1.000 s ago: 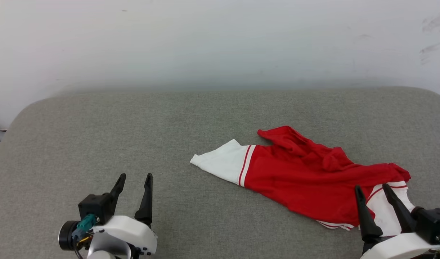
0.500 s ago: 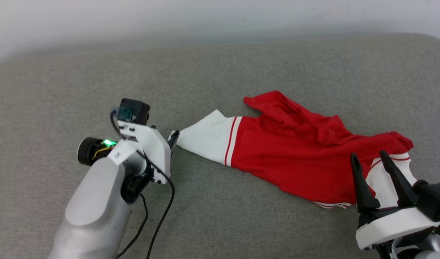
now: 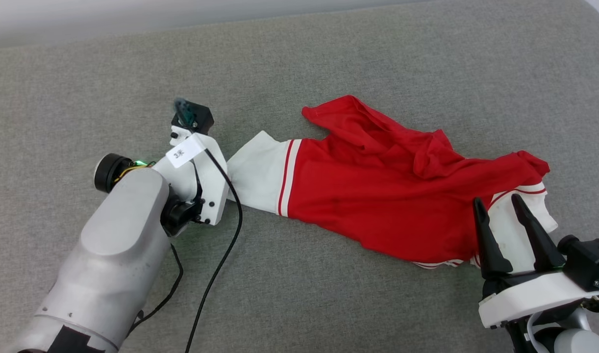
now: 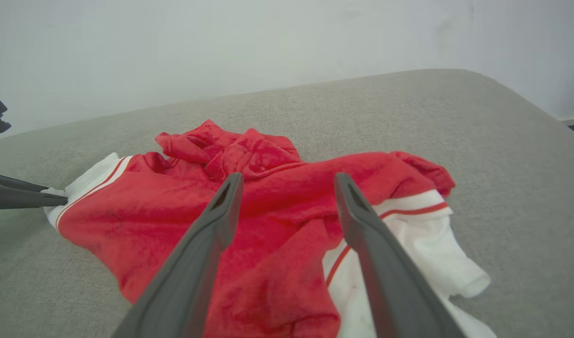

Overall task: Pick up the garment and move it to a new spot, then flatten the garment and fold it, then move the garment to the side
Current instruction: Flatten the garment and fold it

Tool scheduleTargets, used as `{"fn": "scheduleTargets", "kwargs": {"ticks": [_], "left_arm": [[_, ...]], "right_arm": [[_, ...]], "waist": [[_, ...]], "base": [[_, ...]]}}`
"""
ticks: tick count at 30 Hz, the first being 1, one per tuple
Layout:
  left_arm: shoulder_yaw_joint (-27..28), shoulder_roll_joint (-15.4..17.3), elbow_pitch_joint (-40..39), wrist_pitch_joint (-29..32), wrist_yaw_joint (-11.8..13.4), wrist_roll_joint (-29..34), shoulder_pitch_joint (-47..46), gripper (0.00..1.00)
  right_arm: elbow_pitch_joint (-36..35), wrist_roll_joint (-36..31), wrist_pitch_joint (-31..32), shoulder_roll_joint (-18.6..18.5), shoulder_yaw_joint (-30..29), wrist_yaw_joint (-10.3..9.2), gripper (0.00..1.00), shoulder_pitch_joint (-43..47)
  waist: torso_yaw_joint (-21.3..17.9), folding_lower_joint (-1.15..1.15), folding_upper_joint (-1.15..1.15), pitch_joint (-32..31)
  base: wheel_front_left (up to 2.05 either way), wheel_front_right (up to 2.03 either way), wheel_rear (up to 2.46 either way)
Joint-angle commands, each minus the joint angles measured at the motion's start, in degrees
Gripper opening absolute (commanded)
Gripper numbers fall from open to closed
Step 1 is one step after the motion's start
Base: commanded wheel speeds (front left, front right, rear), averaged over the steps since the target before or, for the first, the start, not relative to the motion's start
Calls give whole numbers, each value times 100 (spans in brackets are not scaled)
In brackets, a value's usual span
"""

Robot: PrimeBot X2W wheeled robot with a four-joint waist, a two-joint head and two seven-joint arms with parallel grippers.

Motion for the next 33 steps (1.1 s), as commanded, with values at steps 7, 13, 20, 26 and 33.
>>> {"fn": "scheduleTargets", "kwargs": {"ticks": [7,13,20,26,33], "left_arm": [[-1030,107,56,131,-79,-552,728,0],[-864,350,-77,-911,-10,-506,540,0],[-370,544,-331,-1909,379,-735,967,0],[16,854,-894,-2308,813,-980,1723,0],[385,1271,-1974,-2490,1451,-1158,2790,0]], "right_arm": [[168,107,-35,12,-83,-4,100,-87],[253,43,98,12,-262,-4,100,64],[372,38,287,12,-405,-4,100,216],[436,99,481,-25,-546,-4,100,403],[713,228,1023,-224,-822,-4,100,631]], "waist": [[36,1,0,-84],[270,1,0,-408],[546,1,0,-893],[789,1,0,-1222],[982,1,0,-1508]], "base": [[0,0,0],[0,0,0],[0,0,0],[0,0,0],[0,0,0]]}}
